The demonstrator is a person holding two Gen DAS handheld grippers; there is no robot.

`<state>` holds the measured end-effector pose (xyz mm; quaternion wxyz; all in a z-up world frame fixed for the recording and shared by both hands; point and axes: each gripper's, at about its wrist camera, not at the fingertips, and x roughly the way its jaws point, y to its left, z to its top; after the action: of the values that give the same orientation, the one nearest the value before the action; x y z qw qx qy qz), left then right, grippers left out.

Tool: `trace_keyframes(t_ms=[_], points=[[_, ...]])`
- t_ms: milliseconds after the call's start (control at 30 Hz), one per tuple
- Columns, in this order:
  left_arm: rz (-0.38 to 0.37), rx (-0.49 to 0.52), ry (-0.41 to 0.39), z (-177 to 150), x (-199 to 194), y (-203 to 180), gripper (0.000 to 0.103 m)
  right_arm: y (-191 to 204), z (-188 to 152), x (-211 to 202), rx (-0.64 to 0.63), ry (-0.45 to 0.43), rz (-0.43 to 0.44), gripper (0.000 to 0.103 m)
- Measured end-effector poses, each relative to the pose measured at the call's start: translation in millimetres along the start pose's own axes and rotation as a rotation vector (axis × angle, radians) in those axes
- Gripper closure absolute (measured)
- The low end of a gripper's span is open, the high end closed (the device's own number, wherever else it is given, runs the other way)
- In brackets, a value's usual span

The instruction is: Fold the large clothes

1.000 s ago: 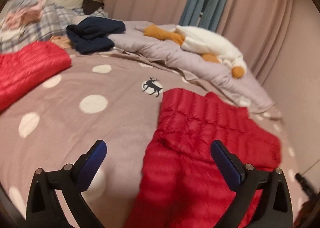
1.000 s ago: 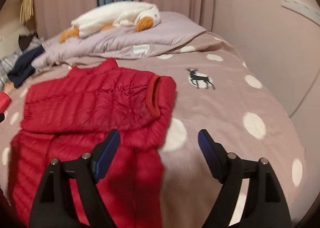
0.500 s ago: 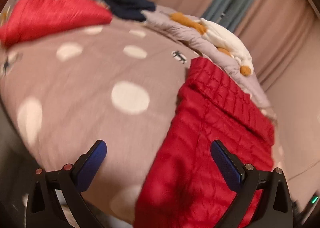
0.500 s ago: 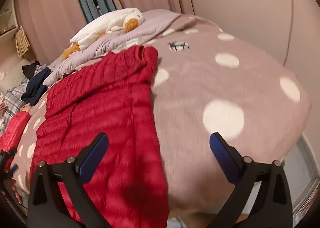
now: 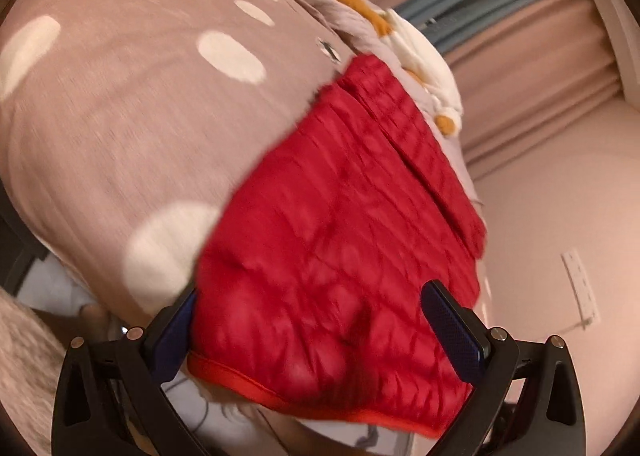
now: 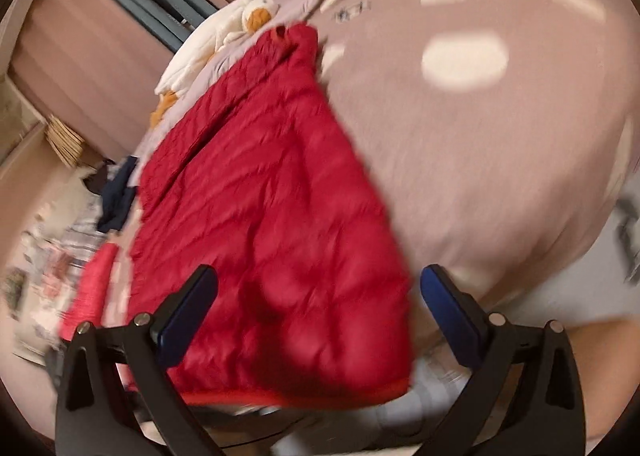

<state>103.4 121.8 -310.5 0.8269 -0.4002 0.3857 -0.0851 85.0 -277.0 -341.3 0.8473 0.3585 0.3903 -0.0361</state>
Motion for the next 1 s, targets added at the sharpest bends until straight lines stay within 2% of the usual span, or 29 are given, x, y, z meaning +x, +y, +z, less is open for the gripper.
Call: trace_keyframes(t_ms=[33, 133, 200, 267, 333, 467, 567, 633, 767, 900, 1000], points=[[-0.023, -0.004, 0.015, -3.1, 2.0, -0.7, 0.001, 0.2, -5.3, 3.3, 0.015, 0.016, 0.009, 0.001], [-0.097, -0.051, 0.041, -8.2, 5.8, 0.9, 0.001, -0.3, -21.3, 21.0, 0.102, 0.112, 0.114, 0.002], [-0.189, -0.094, 0.117, -12.2, 11.7, 1.2, 0.001, 1.7, -25.1, 23.2, 0.132, 0.122, 0.128, 0.004], [-0.249, -0.133, 0.181, -16.8, 20.5, 2.4, 0.001, 10.5, -25.0, 21.0, 0.103, 0.109, 0.109, 0.004], [-0.23, -0.124, 0.14, -17.2, 21.7, 1.7, 0.001, 13.0, -24.6, 17.3, 0.112, 0.098, 0.116, 0.005], [-0.227, -0.142, 0.118, -13.4, 21.8, -0.8, 0.001, 13.9, -18.6, 7.4, 0.128, 0.07, 0.148, 0.012], [-0.177, -0.095, 0.106, -14.6, 20.6, -9.6, 0.007, 20.2, -15.6, 2.0, 0.11, 0.045, 0.129, 0.023], [-0.142, -0.033, 0.072, -15.7, 13.8, -15.5, 0.016, 21.8, -12.4, -2.8, 0.094, 0.025, 0.132, 0.03], [-0.105, 0.03, 0.05, -13.2, 20.4, -27.1, 0.019, 34.5, -5.2, -6.4, 0.043, -0.009, 0.148, 0.03], [-0.109, 0.044, 0.038, -4.5, 30.7, -28.5, 0.02, 29.3, 1.8, 12.0, 0.056, 0.018, 0.138, 0.03], [-0.107, 0.046, 0.036, 2.9, 36.3, -26.6, 0.027, 25.1, 3.1, 19.7, 0.074, 0.023, 0.146, 0.03]])
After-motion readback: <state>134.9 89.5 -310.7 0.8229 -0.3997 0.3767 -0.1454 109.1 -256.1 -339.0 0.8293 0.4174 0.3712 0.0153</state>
